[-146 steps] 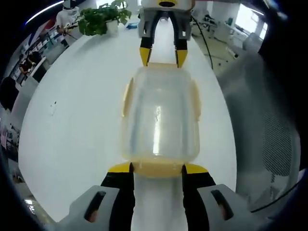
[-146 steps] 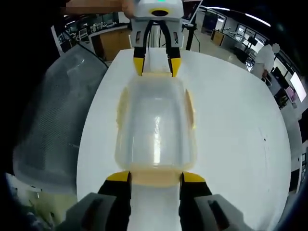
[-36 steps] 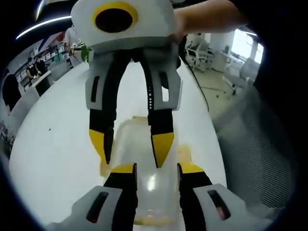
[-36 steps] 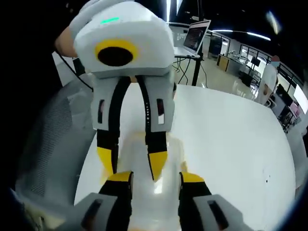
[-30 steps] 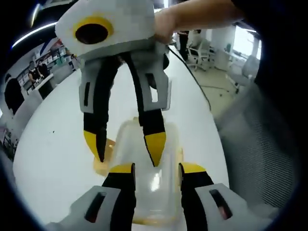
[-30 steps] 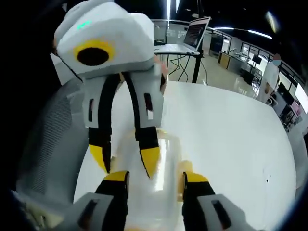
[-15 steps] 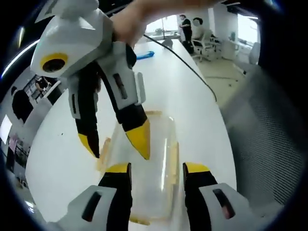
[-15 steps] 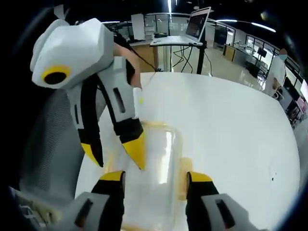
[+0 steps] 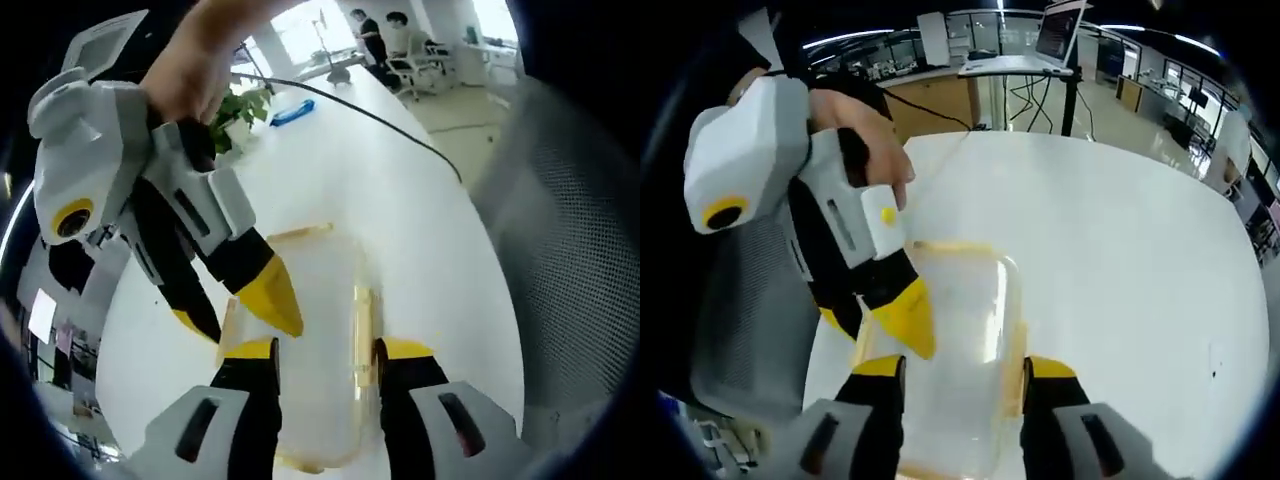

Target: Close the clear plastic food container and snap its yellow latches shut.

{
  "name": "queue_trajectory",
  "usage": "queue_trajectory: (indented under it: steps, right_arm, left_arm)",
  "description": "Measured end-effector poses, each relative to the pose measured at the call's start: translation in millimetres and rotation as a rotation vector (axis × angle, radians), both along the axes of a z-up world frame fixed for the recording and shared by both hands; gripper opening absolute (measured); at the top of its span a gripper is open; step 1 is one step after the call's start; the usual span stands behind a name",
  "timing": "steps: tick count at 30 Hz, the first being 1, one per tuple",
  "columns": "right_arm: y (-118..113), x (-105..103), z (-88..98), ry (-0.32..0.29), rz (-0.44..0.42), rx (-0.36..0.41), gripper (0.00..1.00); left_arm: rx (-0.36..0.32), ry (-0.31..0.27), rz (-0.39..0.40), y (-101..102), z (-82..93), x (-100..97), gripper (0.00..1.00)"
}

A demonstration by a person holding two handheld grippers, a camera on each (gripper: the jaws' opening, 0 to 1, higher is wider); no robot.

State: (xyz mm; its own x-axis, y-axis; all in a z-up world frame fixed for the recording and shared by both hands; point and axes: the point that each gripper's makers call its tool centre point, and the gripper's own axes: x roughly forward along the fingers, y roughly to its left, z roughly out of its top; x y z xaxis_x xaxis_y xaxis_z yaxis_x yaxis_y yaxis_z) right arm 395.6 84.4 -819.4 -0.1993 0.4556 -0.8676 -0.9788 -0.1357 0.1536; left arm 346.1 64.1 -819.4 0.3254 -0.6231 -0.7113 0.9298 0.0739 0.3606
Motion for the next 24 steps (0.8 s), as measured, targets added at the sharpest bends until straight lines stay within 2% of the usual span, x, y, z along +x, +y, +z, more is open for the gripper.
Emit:
queue_trajectory:
  steps: [6, 7, 8, 9, 10, 13, 19, 24]
  right_arm:
    - [0, -1, -3.8, 0.033, 0.003, -0.062, 0.44]
    - [0, 0, -4.5, 0.035, -0.002, -0.060, 0.44]
    - [1, -1, -5.2, 0.052, -0.018, -0.057, 0.45]
    - [4, -4, -6.5, 0.090, -0.062, -0.049, 0.46]
    - [4, -4, -7.3, 0.091, -0.068, -0.051, 0.47]
    - [4, -7, -6.5, 0.072, -0.015, -0.067, 0.46]
    - [2, -7, -7.8, 0.088, -0.026, -0.060, 0.46]
    - [3, -8, -7.1, 0.084, -0.034, -0.058, 0.47]
  left_arm:
    - [0.000, 0.001, 0.021, 1, -0.4, 2.2, 0.32]
    - [0.026, -0.081, 0.050, 10, 6.5, 15.0, 0.31]
    - [0.000, -0.025, 0.021, -3, 0.1, 6.4, 0.31]
    - [0.004, -0.022, 0.023, -1, 0.0, 5.9, 0.31]
    - [0.000, -0.018, 0.025, 1, 1.7, 5.1, 0.30]
    - [-0.023, -0.007, 0.029, -1, 3.1, 1.1, 0.30]
    - [-0.034, -0.002, 0.032, -2, 3.2, -0.5, 0.30]
    - [-0.055, 0.014, 0.001, -1, 3.7, -3.0, 0.31]
